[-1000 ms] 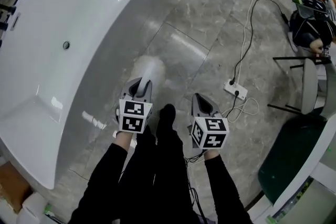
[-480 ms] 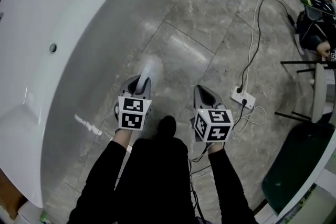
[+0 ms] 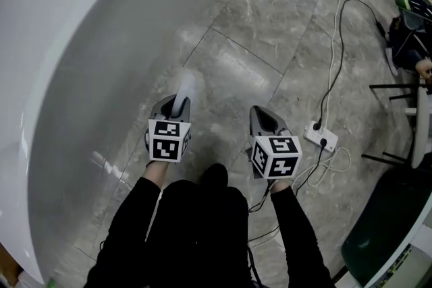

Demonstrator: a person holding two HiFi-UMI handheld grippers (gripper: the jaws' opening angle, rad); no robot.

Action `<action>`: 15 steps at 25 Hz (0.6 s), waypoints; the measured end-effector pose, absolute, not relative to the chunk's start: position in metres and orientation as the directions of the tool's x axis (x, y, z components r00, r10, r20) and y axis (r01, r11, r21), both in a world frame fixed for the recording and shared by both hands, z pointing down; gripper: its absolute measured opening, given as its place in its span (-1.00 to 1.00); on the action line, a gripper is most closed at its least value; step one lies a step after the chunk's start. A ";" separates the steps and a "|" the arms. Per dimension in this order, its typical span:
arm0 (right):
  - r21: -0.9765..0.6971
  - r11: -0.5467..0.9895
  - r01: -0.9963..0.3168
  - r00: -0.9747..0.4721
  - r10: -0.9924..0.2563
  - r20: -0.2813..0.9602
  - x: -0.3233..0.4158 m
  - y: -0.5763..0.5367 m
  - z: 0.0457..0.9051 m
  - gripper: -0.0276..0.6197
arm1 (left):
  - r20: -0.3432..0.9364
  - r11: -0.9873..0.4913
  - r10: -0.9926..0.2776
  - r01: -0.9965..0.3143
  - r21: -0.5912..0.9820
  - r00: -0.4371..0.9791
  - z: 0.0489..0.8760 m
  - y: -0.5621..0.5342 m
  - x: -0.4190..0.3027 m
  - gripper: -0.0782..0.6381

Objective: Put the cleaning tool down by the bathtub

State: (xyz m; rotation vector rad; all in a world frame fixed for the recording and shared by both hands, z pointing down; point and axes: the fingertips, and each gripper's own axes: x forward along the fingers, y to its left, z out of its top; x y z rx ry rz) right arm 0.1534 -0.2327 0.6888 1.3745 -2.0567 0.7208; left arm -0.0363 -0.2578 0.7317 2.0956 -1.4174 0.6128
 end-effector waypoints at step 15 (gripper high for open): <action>-0.162 0.333 -0.929 -0.347 -0.634 0.691 0.152 -0.265 0.773 -0.91 | 0.645 -0.308 -0.695 -0.942 0.130 0.317 0.813 -0.295 -0.036 -0.52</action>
